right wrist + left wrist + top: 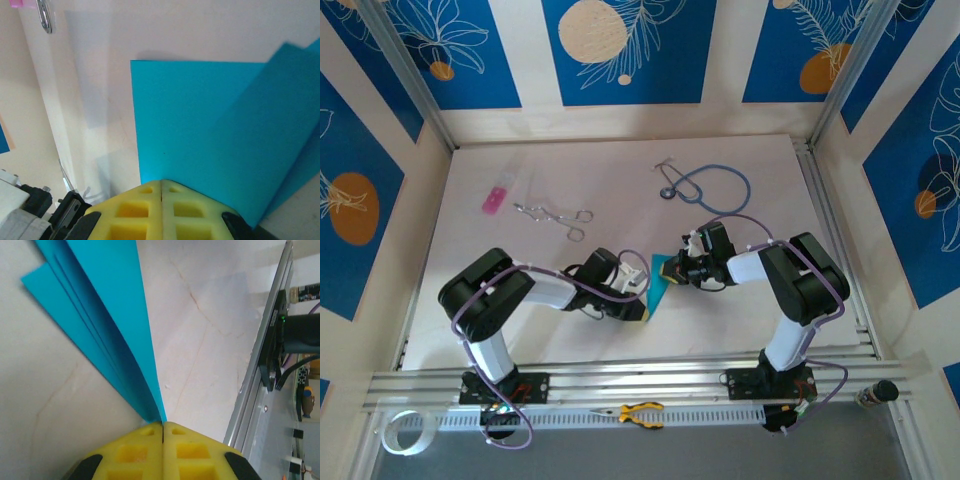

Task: Fold a paper plane with a square sheet of paper (pick it up from the middle)
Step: Fold the wing for the fifth time at the center of the table.

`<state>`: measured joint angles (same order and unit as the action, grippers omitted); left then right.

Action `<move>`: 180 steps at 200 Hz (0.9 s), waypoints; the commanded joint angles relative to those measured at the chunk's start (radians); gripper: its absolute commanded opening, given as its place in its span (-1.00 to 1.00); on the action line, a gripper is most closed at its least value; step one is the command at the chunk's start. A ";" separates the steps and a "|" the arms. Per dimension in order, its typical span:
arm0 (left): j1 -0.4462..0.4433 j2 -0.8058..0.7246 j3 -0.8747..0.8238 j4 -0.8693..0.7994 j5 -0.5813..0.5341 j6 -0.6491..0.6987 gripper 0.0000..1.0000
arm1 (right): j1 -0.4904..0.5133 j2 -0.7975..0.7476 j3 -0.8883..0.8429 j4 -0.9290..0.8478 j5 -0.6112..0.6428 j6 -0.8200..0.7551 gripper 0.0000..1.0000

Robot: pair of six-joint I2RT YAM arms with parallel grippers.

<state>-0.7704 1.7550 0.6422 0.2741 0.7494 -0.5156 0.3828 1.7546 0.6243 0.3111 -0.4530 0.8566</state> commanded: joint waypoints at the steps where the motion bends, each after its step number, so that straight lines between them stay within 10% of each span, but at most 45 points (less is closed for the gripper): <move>1: -0.015 -0.004 0.010 -0.182 0.058 0.088 -1.00 | -0.007 0.048 0.005 -0.076 0.100 -0.028 -0.91; 79: -0.032 0.005 0.026 -0.226 0.051 0.114 -1.00 | -0.006 0.062 0.015 -0.093 0.103 -0.028 -0.91; 149: -0.028 -0.202 0.001 -0.192 -0.160 0.025 -0.46 | 0.001 0.057 0.018 -0.095 0.094 -0.027 -0.91; 180: -0.018 -0.213 0.047 -0.148 -0.200 -0.043 -0.61 | 0.002 0.048 0.018 -0.101 0.094 -0.028 -0.91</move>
<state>-0.7948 1.5513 0.6544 0.1040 0.6033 -0.4995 0.3847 1.7710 0.6529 0.2909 -0.4507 0.8566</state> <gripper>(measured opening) 0.225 0.056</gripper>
